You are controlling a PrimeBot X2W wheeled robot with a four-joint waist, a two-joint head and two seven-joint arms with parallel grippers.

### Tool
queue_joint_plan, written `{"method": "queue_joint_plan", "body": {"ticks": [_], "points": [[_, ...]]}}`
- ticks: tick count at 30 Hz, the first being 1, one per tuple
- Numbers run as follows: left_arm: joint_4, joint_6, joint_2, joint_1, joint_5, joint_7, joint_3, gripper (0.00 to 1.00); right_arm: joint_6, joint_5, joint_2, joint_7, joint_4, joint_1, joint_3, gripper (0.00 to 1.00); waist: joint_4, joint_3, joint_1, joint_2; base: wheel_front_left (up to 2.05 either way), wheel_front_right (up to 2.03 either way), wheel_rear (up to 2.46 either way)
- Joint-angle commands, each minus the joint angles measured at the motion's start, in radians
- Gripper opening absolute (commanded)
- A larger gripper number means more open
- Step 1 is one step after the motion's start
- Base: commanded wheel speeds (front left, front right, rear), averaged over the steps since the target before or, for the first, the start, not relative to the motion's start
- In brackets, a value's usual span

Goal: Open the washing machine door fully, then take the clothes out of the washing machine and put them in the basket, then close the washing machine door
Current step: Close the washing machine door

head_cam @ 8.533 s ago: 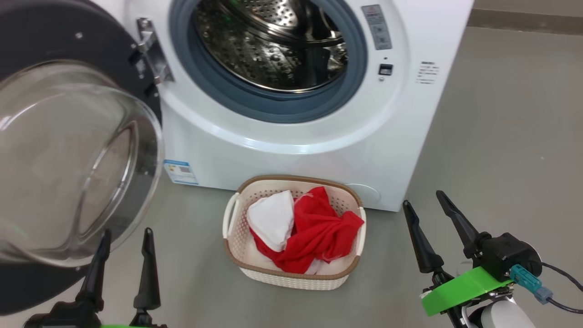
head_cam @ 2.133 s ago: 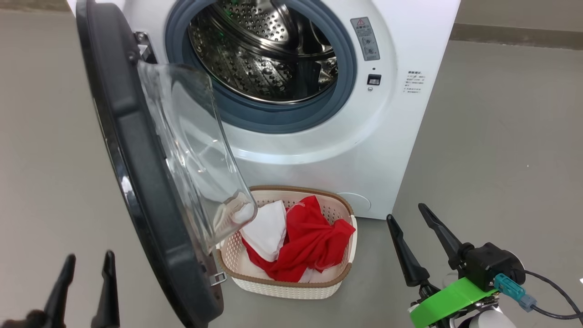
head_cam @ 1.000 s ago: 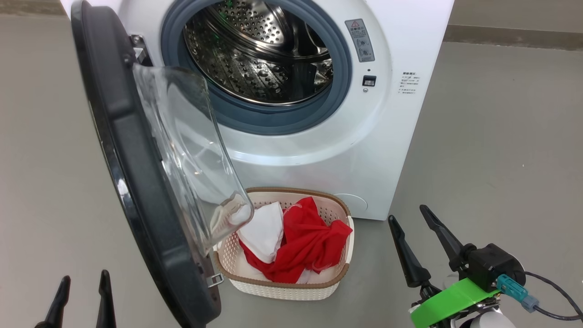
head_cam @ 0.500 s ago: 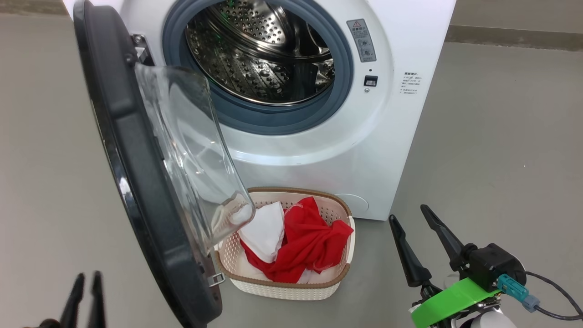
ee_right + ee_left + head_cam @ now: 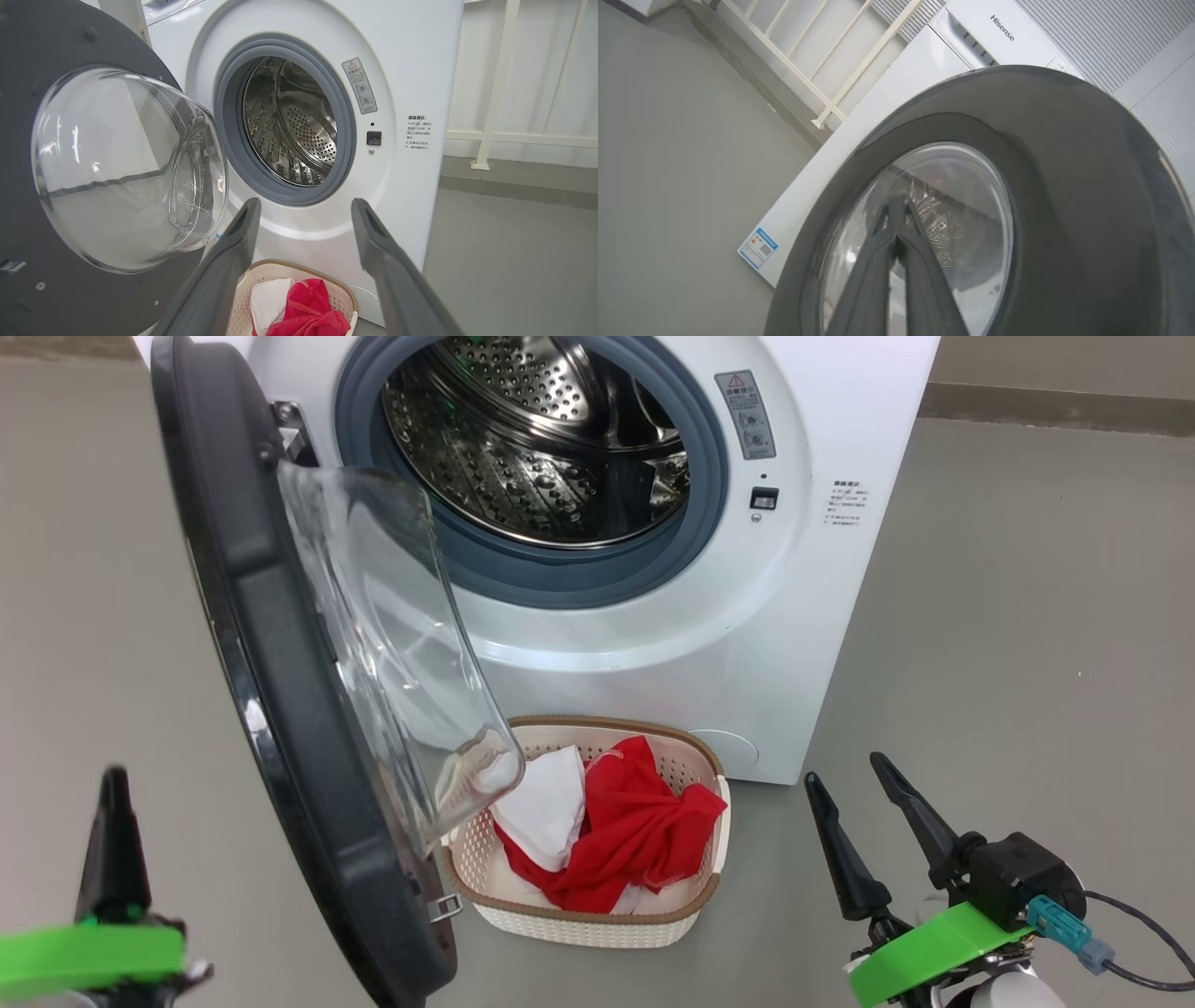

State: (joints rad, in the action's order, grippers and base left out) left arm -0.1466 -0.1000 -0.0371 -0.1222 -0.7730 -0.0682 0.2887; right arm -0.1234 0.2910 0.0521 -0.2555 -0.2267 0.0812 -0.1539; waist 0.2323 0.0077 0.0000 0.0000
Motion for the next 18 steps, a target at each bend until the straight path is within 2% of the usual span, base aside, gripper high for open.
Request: {"method": "queue_joint_plan", "body": {"ticks": [1, 5, 8, 9, 10, 11, 13, 18], "points": [[0.088, 0.038, -0.014, -0.054, -0.146, 0.048, 0.018, 0.0, -0.007, 0.003, -0.002, -0.006, 0.025, 0.018, -0.019, 1.0, -0.001, 0.0, 0.0, 0.0, 0.0, 0.0, 0.0], [0.225, 0.137, -0.013, -0.059, -0.425, 0.156, -0.009, 0.0, -0.007, 0.002, -0.002, -0.006, 0.027, 0.017, -0.016, 1.0, -0.006, 0.002, 0.0, 0.0, 0.0, 0.0, 0.0], [0.325, 0.228, -0.013, -0.053, -0.575, 0.223, -0.018, 0.0, -0.007, 0.001, -0.002, -0.006, 0.028, 0.018, -0.015, 1.0, -0.01, 0.005, 0.0, 0.0, 0.0, 0.0, 0.0], [0.352, 0.255, -0.013, -0.048, -0.606, 0.241, -0.019, 0.0, -0.007, 0.001, -0.002, -0.006, 0.029, 0.018, -0.016, 1.0, -0.011, 0.006, 0.0, 0.0, 0.0, 0.0, 0.0], [0.352, 0.255, -0.013, -0.048, -0.606, 0.241, -0.019, 0.0, -0.007, 0.001, -0.002, -0.006, 0.029, 0.018, -0.016, 1.0, -0.011, 0.006, 0.0, 0.0, 0.0, 0.0, 0.0], [0.394, 0.3, -0.013, -0.038, -0.664, 0.27, -0.022, 0.0, -0.007, 0.002, -0.002, -0.006, 0.029, 0.02, -0.017, 1.0, -0.014, 0.01, 0.0, 0.0, 0.0, 0.0, 0.0], [0.423, 0.338, -0.013, -0.029, -0.711, 0.292, -0.03, 0.0, -0.007, 0.002, -0.002, -0.006, 0.03, 0.021, -0.017, 1.0, -0.017, 0.014, 0.0, 0.0, 0.0, 0.0, 0.0], [0.47, 0.386, -0.013, -0.009, -0.762, 0.318, -0.073, 0.0, -0.007, 0.003, -0.002, -0.006, 0.029, 0.028, -0.023, 1.0, -0.026, 0.02, 0.0, 0.0, 0.0, 0.0, 0.0]]}}
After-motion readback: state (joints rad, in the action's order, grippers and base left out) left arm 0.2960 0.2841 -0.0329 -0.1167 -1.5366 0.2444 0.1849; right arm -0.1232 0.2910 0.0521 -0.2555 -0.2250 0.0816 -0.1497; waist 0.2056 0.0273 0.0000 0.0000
